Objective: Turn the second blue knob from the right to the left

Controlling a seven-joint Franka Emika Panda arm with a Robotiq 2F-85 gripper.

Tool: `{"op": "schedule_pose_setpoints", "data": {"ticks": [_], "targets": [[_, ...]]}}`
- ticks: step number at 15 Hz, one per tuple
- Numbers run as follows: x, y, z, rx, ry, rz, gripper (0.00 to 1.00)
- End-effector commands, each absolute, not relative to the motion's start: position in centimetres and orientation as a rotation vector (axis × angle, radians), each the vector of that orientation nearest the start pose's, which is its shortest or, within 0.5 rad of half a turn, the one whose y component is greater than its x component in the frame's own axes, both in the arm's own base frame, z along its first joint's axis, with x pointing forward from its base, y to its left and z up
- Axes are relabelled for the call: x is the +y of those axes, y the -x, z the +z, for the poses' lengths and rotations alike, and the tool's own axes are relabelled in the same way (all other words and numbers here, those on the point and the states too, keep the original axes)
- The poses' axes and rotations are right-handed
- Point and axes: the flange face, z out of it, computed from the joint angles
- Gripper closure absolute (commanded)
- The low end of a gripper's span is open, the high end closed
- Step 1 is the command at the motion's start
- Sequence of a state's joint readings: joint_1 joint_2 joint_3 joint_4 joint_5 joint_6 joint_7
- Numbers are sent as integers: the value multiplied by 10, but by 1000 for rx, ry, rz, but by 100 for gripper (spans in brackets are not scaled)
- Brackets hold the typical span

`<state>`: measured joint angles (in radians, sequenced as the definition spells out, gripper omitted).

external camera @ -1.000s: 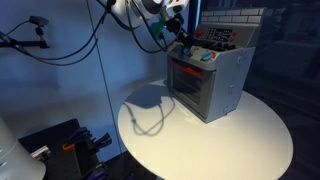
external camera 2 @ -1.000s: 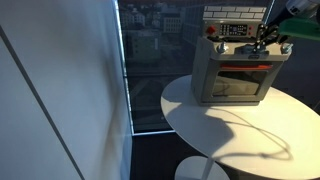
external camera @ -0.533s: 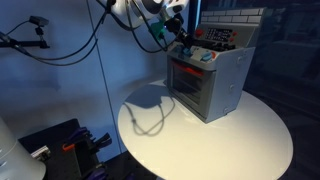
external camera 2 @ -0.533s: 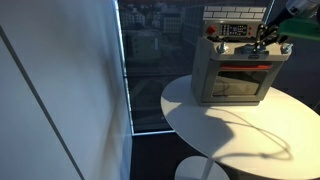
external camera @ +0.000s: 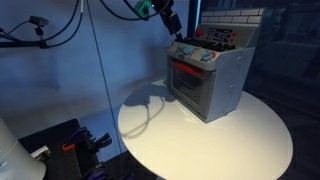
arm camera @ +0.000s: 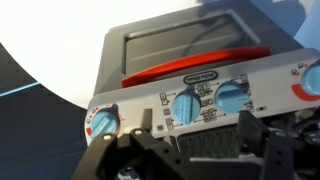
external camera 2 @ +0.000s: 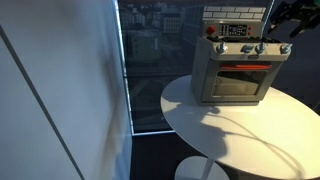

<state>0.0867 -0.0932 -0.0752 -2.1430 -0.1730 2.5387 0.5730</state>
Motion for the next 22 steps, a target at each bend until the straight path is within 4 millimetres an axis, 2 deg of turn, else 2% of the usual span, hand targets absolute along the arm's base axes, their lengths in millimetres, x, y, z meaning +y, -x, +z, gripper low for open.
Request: {"op": "schedule_pose_setpoints", "data": {"ticks": [1, 6, 18, 22], "targets": [[5, -521, 533, 606, 2959, -626, 0], [1, -491, 561, 580, 2970, -447, 0], [1, -433, 587, 586, 3042, 125, 0], [1, -420, 593, 584, 3055, 231, 0]]}}
